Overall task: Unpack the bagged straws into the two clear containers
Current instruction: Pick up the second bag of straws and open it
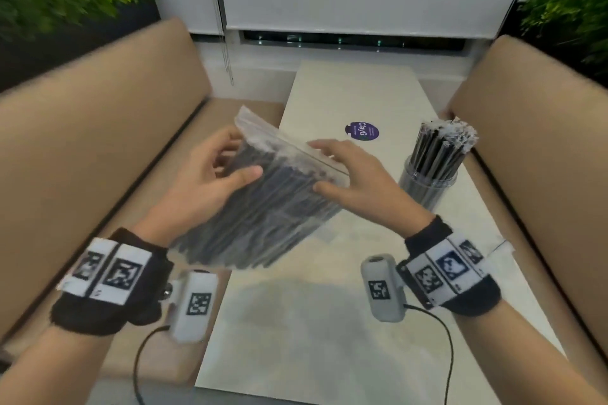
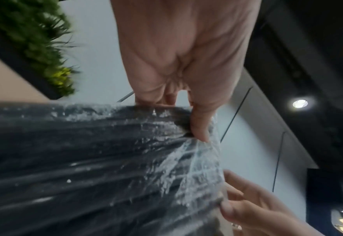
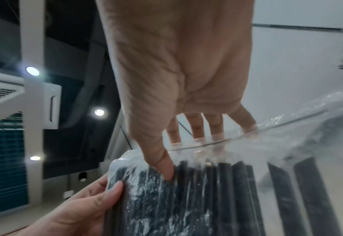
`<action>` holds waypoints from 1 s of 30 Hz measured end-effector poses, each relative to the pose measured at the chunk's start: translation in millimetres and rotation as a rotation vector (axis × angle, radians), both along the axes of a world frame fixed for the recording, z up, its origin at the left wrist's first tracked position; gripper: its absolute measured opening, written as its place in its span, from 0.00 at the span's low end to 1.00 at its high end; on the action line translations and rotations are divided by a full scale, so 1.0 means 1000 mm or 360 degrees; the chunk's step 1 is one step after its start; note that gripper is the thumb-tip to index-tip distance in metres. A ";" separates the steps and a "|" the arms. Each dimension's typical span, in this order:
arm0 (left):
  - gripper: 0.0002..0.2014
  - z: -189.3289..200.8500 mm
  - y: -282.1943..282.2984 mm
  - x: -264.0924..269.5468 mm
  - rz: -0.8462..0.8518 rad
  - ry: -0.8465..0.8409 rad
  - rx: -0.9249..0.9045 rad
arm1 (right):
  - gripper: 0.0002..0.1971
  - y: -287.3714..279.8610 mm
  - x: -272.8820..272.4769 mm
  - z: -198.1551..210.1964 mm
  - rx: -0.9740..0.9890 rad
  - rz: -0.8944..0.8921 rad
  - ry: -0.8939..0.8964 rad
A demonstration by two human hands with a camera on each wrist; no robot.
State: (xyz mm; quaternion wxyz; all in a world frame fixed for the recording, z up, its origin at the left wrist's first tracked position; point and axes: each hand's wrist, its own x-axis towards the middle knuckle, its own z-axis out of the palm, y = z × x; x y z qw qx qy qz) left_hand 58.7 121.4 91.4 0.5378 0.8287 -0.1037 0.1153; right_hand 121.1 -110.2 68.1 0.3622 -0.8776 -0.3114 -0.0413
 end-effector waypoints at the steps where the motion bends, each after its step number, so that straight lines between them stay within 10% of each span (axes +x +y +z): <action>1: 0.17 0.012 0.000 -0.004 -0.0073 -0.0018 -0.0008 | 0.27 -0.004 -0.006 0.010 0.0035 0.0054 -0.0042; 9: 0.11 0.011 -0.008 -0.002 -0.0463 0.0047 0.0364 | 0.12 0.022 -0.042 0.006 0.0427 0.0053 -0.0026; 15: 0.06 -0.014 -0.031 -0.017 0.0644 -0.0358 0.0028 | 0.09 0.035 -0.051 -0.009 0.0861 -0.0184 0.0241; 30: 0.03 0.005 -0.061 -0.013 0.0309 0.0174 -0.0385 | 0.14 0.028 -0.039 0.004 0.1002 -0.0018 0.0756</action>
